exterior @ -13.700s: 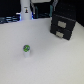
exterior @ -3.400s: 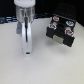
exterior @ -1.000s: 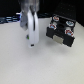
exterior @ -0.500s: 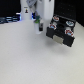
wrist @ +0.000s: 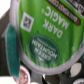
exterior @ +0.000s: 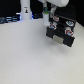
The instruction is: Open the kcup holder, insert the kcup into the holder, and close the kcup holder
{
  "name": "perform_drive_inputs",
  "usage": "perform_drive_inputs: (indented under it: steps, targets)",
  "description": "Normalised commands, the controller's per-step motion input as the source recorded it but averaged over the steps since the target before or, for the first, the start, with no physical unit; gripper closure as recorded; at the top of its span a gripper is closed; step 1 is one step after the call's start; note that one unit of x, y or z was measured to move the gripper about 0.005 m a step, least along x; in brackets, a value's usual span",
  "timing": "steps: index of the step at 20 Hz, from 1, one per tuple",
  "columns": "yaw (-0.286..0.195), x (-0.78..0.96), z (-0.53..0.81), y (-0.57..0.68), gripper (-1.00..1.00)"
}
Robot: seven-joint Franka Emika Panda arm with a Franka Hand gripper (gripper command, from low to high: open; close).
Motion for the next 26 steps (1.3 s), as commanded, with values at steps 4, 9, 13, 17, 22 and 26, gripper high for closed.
perform_drive_inputs:
  steps: [4,9,13,17,22,26]
  targets:
    - [0.022,0.09,0.22,0.67,1.0]
    - [0.041,0.06,0.09,0.64,1.0]
    - [0.049,0.03,0.04,0.62,1.0]
    - [0.051,0.04,0.02,0.61,1.0]
    - [0.06,0.06,-0.02,0.57,1.0]
    - [0.043,0.3,-0.03,0.38,1.0]
